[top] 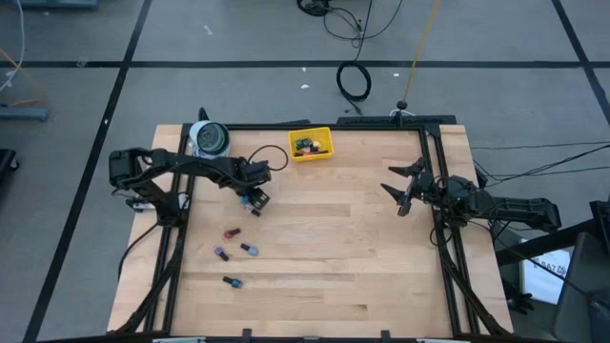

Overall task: Pick & Place Nail Polish
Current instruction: Put the blue nail polish bottle into the yellow bin

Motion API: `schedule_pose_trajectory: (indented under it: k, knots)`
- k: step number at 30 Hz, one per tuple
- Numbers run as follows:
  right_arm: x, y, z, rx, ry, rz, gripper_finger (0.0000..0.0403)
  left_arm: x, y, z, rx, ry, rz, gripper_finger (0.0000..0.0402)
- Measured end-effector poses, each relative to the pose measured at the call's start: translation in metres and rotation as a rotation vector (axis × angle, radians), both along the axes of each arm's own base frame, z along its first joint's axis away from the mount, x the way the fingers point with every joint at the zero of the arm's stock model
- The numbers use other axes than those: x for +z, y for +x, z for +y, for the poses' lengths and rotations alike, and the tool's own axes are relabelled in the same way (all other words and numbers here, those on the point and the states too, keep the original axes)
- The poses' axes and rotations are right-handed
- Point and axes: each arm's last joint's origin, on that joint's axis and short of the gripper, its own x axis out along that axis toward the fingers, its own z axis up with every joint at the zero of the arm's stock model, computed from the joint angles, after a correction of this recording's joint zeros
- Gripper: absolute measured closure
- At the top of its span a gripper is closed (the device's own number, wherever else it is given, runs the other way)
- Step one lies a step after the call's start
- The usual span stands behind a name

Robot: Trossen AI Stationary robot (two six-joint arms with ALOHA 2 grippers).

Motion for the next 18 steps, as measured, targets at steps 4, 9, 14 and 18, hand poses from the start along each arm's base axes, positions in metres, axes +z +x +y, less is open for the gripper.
schedule_pose_trajectory:
  k: [4, 9, 14, 18]
  knots:
    - [-0.0005, 0.0001, 0.0000, 0.000, 0.001, 0.005, 0.0135, -0.0004, -0.0006, -0.0005, 0.009, 0.010, 0.009, 0.0195]
    - [-0.0005, 0.0000, 0.0000, 0.000, 0.001, 0.006, 0.0135, -0.0006, -0.0008, -0.0018, 0.005, 0.006, 0.013, 0.0254]
    - [-0.0006, 0.0001, 0.0000, 0.000, 0.001, 0.006, 0.0135, -0.0008, -0.0010, -0.0020, 0.023, -0.002, 0.012, 0.0348]
    - [-0.0005, 0.0000, 0.0000, 0.000, 0.001, 0.005, 0.0135, -0.0010, -0.0005, -0.0017, 0.049, -0.003, 0.004, 0.0368]
